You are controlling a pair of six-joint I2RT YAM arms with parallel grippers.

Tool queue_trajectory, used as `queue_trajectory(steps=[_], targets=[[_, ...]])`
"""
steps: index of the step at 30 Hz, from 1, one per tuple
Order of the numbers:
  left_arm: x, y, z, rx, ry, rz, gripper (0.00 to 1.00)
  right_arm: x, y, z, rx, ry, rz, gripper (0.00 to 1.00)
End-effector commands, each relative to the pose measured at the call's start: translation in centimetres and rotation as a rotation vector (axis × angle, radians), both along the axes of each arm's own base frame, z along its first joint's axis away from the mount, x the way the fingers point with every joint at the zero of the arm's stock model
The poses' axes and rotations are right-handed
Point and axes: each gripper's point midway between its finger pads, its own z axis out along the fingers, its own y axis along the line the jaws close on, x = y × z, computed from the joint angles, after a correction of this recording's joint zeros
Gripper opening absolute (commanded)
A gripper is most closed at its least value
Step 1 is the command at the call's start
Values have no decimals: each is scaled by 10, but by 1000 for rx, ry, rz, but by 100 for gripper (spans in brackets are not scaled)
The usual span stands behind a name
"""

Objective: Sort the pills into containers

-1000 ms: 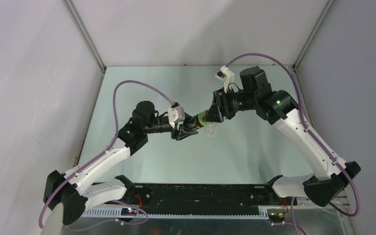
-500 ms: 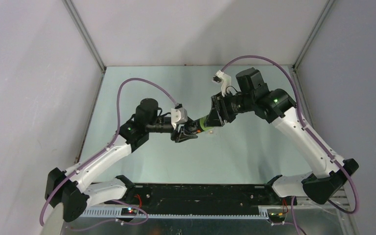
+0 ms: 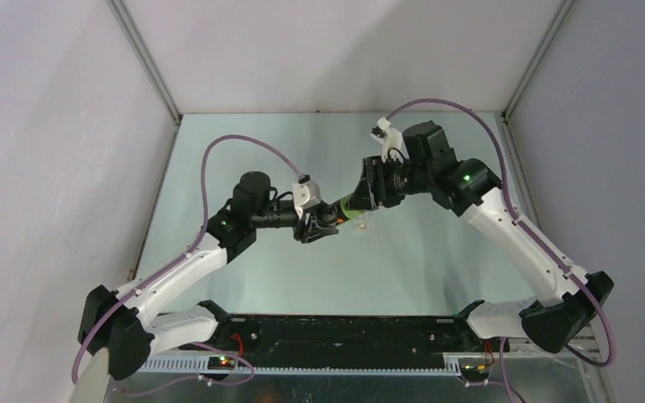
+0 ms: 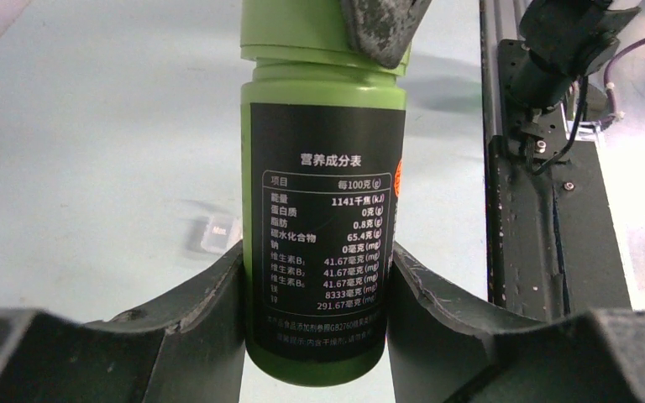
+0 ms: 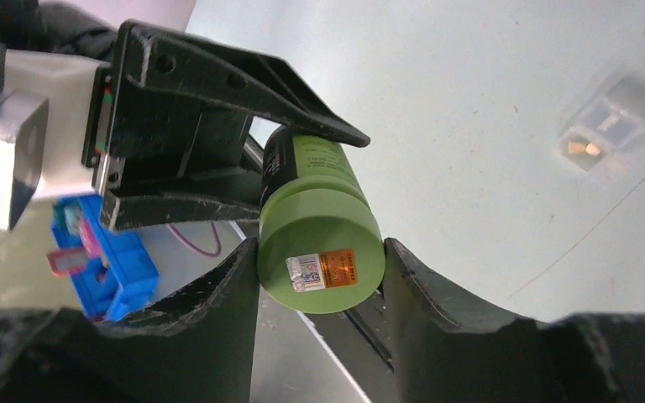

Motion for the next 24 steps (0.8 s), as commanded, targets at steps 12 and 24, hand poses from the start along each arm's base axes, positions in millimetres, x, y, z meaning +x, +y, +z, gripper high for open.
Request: queue_trajectory(steps=[12,24], targets=[[22,-8,39,-169,-195,70,0,-3,24,-20,96,347,-189,36],[2,-12,41,-186,-137,-33,0,-12,4,15,137,-117,128,31]])
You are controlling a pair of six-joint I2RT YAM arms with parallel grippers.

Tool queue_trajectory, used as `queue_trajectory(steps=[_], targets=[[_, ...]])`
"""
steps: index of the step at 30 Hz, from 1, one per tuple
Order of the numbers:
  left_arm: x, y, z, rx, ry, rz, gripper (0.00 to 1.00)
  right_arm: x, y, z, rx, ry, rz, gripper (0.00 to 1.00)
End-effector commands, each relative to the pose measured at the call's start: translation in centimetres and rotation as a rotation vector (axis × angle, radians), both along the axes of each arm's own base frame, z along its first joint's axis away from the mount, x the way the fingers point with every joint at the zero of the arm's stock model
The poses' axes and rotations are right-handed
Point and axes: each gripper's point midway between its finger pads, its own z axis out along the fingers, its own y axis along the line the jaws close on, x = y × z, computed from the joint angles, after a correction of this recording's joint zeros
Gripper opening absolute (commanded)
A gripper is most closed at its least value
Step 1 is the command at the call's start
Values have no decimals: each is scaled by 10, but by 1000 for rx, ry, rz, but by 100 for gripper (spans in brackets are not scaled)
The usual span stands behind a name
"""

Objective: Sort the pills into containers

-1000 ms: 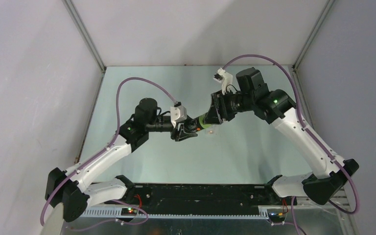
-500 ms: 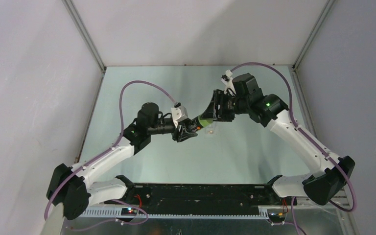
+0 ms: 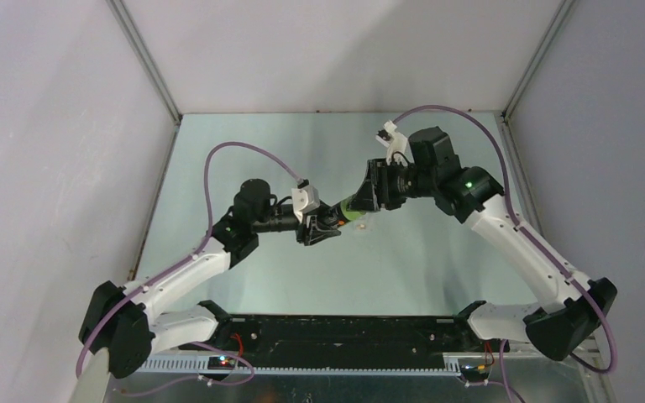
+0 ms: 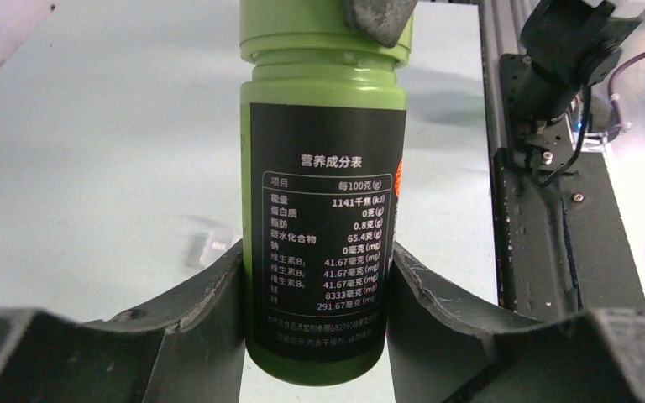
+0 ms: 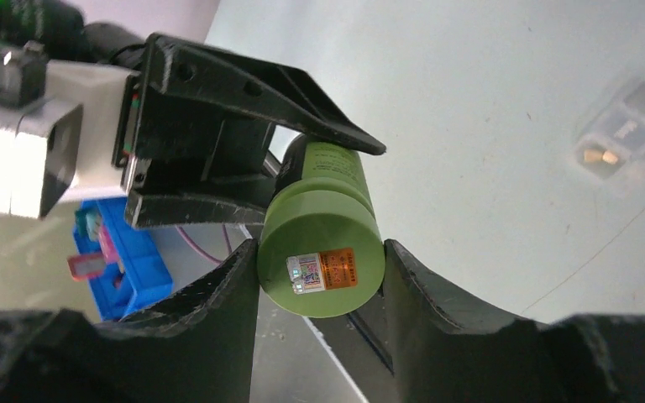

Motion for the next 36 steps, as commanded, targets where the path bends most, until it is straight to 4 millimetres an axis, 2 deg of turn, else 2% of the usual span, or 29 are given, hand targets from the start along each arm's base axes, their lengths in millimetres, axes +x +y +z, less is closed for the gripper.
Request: queue_trajectory(steps=[1,4,10,14,20,27,32,36], targets=[[-6,-10,60,-151,-135,-71,0,-18,1,33,98,-219,220,31],[-9,-11,61,-146,-130,-87,0,-23,-1,33,94,-252,276,31],[-15,-14,67,-145,-123,-142,0,-46,3,22,37,-299,411,31],[-13,-16,71,-141,-129,-150,0,-43,2,14,-24,-314,401,30],[4,-15,72,-133,-164,-63,0,-22,4,5,-83,-223,240,31],[27,-8,70,-63,-250,37,0,-16,27,-21,-142,-21,46,32],[32,-7,69,-42,-264,58,0,-4,24,-34,-191,52,-138,31],[33,-4,64,-22,-258,70,0,0,19,-31,-216,16,-143,31]])
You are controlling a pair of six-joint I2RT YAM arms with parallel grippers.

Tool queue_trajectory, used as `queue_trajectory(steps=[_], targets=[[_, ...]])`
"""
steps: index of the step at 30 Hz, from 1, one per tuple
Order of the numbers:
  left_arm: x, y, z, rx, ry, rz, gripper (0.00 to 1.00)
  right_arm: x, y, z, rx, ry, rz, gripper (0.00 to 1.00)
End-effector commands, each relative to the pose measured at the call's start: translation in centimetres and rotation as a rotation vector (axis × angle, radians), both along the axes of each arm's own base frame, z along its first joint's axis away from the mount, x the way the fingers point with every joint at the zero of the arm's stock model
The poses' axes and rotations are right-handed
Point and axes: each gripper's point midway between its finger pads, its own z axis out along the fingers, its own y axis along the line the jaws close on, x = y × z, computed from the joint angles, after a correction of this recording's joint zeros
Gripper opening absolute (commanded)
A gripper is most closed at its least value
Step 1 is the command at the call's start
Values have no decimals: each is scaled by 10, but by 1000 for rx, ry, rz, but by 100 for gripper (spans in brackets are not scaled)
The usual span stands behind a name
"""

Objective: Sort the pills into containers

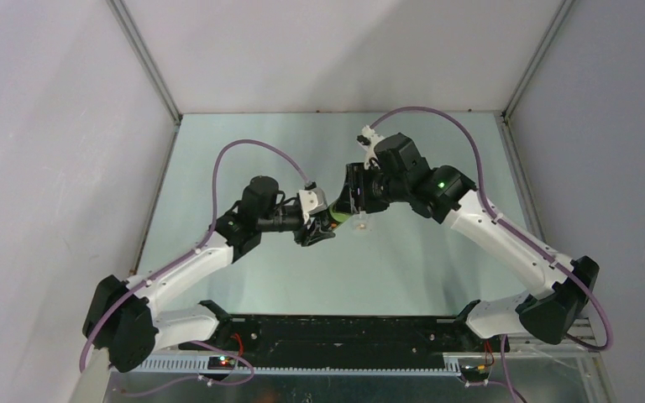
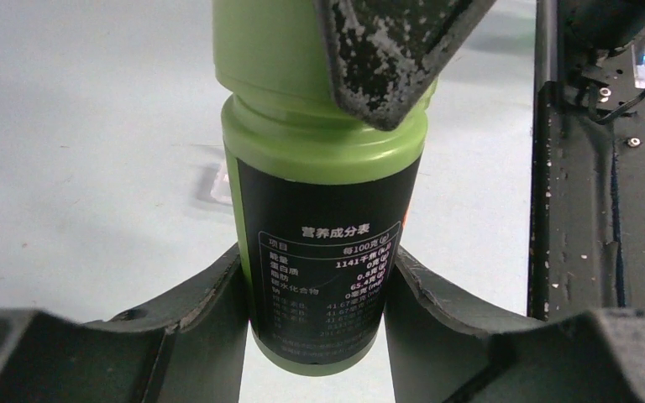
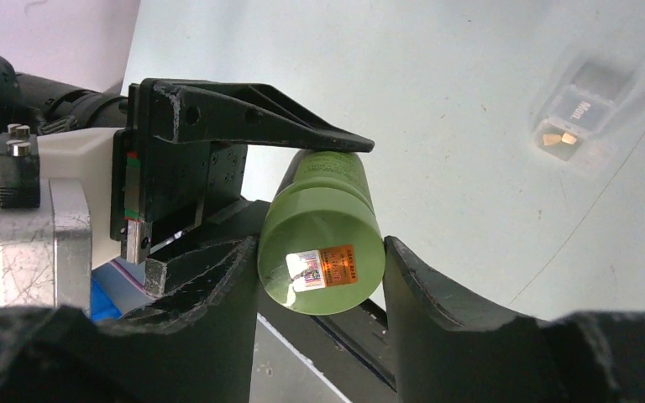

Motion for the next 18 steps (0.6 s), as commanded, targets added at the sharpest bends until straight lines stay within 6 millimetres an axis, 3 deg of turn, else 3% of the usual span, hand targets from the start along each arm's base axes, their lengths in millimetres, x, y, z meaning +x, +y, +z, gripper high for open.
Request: queue_trajectory(steps=[1,11,18], targets=[[23,-14,92,-163,-277,8,0,-7,-4,-11,-63,47,-29,31],[1,-12,73,-87,-213,-103,0,-37,-5,13,-69,-204,403,30],[-6,-10,66,-47,-187,-142,0,-37,-12,6,-147,-198,448,28]])
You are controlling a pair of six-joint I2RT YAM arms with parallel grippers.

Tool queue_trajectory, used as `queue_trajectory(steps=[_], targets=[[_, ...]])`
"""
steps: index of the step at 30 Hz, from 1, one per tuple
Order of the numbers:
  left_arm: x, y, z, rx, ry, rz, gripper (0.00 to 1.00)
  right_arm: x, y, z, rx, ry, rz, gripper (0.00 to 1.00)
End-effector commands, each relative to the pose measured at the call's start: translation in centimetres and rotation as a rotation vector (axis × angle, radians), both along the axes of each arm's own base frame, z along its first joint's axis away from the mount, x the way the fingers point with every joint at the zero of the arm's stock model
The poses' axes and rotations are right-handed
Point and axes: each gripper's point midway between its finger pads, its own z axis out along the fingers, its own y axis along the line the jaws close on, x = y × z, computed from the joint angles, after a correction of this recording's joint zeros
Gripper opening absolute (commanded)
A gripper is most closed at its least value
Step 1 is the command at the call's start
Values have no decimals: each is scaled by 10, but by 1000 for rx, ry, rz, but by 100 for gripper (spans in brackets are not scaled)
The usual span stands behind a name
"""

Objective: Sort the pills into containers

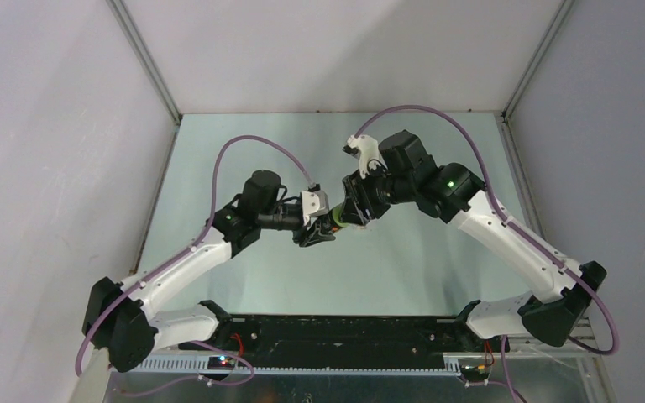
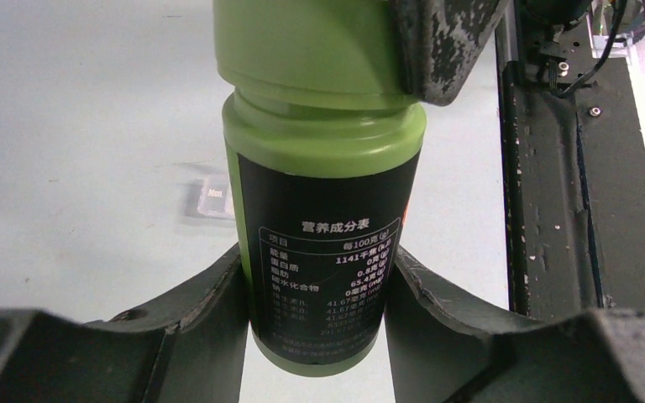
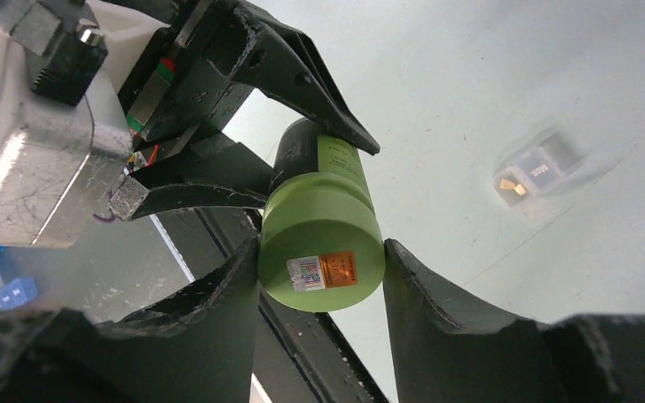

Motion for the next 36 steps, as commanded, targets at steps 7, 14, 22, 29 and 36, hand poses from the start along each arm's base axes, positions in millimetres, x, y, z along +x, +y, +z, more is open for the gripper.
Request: queue_trajectory(steps=[7,14,22,29,36], targets=[[11,-10,53,-78,-155,-35,0,-15,-5,-20,-132,60,56,28],[14,-12,57,-108,-159,-14,0,0,0,-27,-114,143,-154,29],[24,-10,63,-155,-205,52,0,13,7,-19,50,356,-504,32],[25,-8,70,-193,-237,79,0,13,26,-6,226,539,-596,34],[27,-4,63,-176,-241,102,0,11,28,-2,235,580,-577,36]])
